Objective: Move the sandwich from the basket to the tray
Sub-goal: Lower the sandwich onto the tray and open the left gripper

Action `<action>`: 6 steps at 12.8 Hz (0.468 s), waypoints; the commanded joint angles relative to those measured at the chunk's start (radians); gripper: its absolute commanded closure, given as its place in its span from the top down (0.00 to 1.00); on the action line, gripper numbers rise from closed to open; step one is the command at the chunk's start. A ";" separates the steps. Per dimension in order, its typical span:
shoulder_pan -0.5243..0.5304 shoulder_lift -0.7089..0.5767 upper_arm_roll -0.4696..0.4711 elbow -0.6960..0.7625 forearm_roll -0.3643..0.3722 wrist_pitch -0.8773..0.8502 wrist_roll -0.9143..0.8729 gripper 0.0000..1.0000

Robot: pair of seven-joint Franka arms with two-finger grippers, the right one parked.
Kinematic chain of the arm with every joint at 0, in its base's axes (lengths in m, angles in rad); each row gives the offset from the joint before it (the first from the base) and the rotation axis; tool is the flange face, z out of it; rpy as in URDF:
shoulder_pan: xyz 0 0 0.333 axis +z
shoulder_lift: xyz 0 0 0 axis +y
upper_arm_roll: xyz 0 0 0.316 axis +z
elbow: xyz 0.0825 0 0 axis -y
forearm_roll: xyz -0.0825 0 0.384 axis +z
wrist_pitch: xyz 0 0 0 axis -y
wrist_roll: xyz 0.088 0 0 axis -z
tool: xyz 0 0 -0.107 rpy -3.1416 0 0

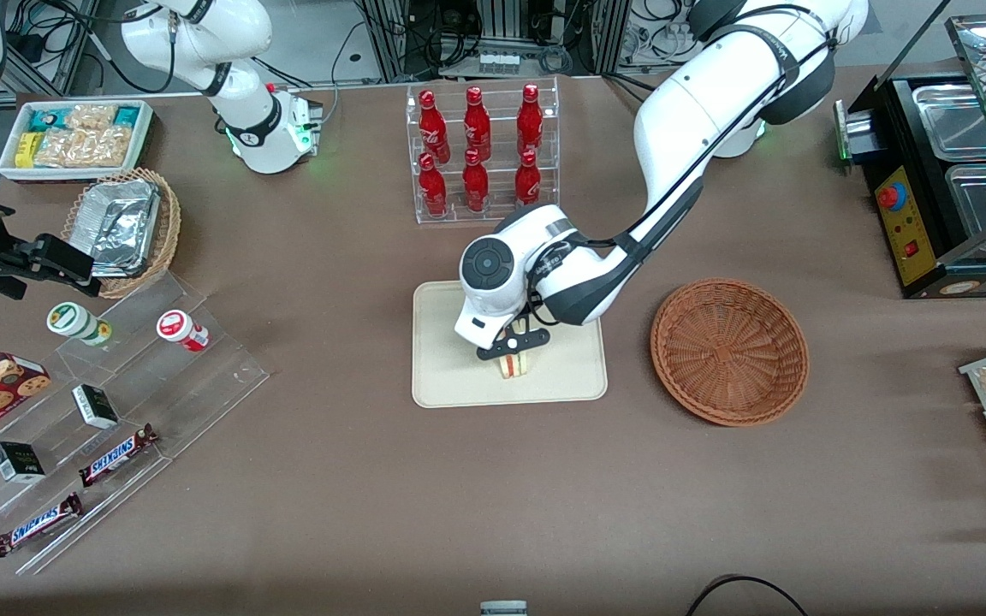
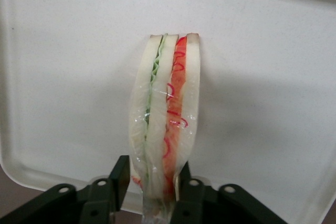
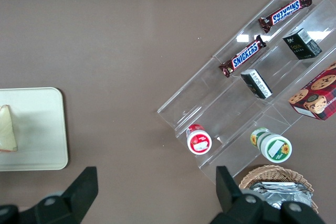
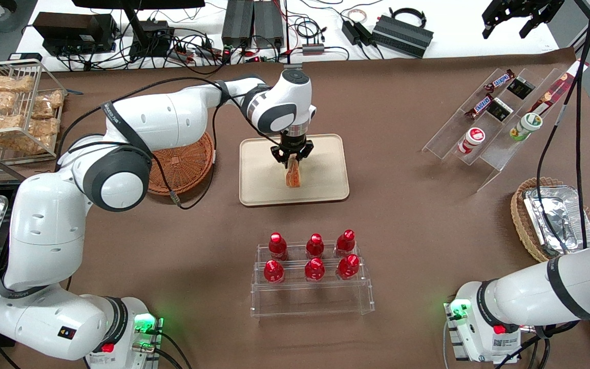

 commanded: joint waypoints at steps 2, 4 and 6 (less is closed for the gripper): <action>-0.010 -0.046 0.009 0.024 0.032 -0.037 0.004 1.00; -0.011 -0.103 0.006 0.030 0.041 -0.142 0.010 1.00; 0.000 -0.165 0.006 0.028 0.032 -0.186 0.039 1.00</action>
